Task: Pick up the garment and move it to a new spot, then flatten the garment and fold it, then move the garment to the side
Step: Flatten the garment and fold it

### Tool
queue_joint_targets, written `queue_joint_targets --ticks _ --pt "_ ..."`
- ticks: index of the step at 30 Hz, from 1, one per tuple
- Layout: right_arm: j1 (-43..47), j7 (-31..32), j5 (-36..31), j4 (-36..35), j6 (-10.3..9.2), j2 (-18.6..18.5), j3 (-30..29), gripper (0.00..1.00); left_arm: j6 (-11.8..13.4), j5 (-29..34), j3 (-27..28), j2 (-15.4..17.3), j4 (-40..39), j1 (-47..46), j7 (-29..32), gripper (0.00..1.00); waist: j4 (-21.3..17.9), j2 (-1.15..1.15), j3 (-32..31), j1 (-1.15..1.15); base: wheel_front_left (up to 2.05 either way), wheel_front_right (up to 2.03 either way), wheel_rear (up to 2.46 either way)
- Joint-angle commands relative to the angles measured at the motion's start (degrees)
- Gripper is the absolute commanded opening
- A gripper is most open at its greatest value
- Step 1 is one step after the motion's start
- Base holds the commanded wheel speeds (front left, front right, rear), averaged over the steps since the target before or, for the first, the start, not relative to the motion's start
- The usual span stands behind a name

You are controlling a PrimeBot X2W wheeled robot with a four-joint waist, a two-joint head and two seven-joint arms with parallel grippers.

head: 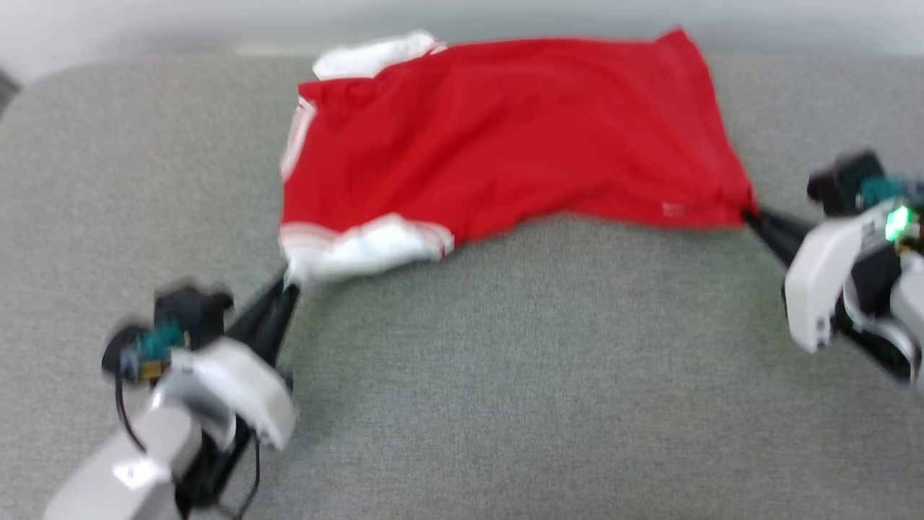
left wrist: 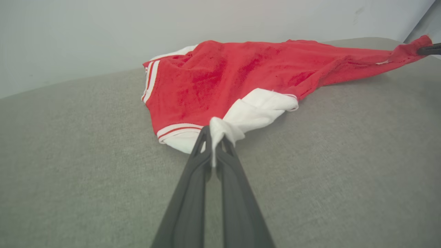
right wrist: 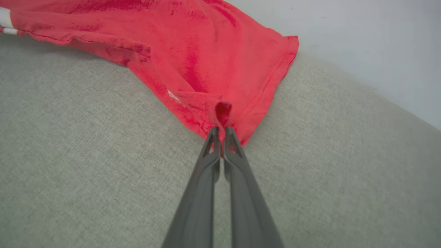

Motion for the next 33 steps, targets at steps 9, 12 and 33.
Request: queue_joint_targets --ticks 9,12,33 --pt "18.0 -2.9 2.8 -4.9 -0.04 -5.2 -2.4 0.00 6.0 -5.2 -1.5 3.2 -8.4 19.8 -0.1 0.00 0.2 0.00 -9.1 0.01 0.00 0.00 0.00" --pt "23.6 -3.3 2.8 -6.3 -0.04 -6.7 -4.5 0.00 7.7 -6.8 -1.9 3.9 -10.5 24.8 -0.1 0.00 0.2 0.00 -10.8 0.01 0.00 0.00 0.00" --pt "47.5 6.0 -4.3 -20.6 -0.04 -5.1 -26.9 0.00 10.3 -6.5 -2.7 7.3 -16.3 28.9 1.7 0.00 0.4 0.00 -11.8 0.01 0.00 0.00 0.00"
